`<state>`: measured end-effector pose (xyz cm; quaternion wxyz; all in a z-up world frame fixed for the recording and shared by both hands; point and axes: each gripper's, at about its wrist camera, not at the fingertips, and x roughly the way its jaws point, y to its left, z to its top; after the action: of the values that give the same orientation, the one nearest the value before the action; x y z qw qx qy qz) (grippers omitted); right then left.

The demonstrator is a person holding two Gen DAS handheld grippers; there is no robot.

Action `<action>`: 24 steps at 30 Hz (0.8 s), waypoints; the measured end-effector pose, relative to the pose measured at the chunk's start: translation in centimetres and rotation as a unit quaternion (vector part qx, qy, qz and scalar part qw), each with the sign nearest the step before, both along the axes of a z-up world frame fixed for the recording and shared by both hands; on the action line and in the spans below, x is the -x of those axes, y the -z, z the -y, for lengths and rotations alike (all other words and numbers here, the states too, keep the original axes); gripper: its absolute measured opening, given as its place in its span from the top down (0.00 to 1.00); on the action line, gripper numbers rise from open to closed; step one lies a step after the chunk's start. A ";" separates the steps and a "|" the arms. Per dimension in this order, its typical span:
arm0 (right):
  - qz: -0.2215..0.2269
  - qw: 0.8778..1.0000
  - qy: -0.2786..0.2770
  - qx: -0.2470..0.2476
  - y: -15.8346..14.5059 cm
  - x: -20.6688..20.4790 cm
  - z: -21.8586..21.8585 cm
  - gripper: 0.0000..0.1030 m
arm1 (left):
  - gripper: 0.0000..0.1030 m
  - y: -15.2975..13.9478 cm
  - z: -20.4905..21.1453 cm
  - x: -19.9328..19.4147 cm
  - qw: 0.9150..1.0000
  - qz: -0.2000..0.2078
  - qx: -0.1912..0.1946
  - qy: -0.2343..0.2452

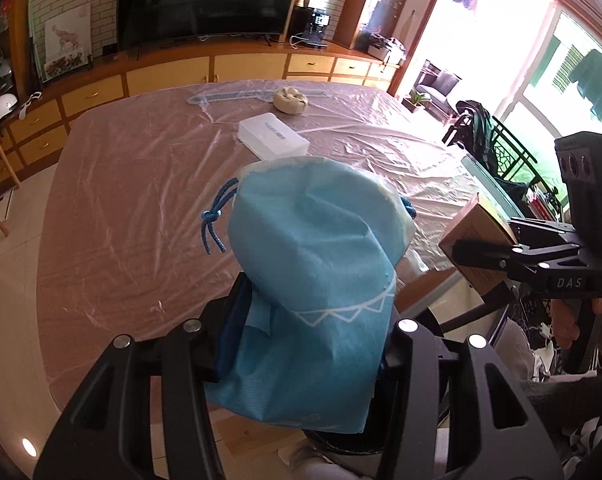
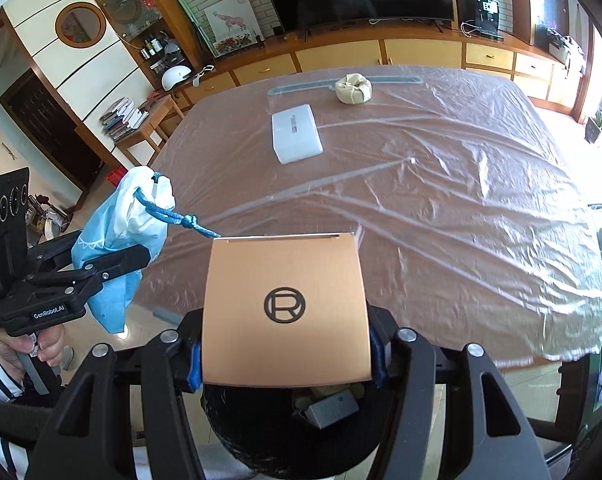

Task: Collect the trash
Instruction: 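Carry the brown box and blue bag in both grippers over the black bin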

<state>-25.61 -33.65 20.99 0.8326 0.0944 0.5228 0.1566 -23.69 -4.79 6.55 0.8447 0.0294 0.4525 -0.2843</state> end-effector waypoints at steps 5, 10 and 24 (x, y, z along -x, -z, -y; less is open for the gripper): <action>-0.009 1.000 0.004 0.001 0.3 1.4 0.1 0.45 | 0.51 0.3 0.7 1.4 1.000 -0.006 -0.001 0.022; -0.008 1.000 -0.004 0.002 0.0 2.9 0.1 0.45 | 0.51 0.6 1.4 3.5 0.998 -0.009 -0.007 0.063; -0.044 0.999 -0.006 0.016 0.7 7.6 1.3 0.45 | 0.51 2.7 4.0 8.1 0.976 -0.046 -0.021 0.210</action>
<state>-33.21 -34.91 20.27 0.8096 0.0850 0.5615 0.1486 -31.82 -8.80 3.81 0.7437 0.1281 0.4805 -0.4468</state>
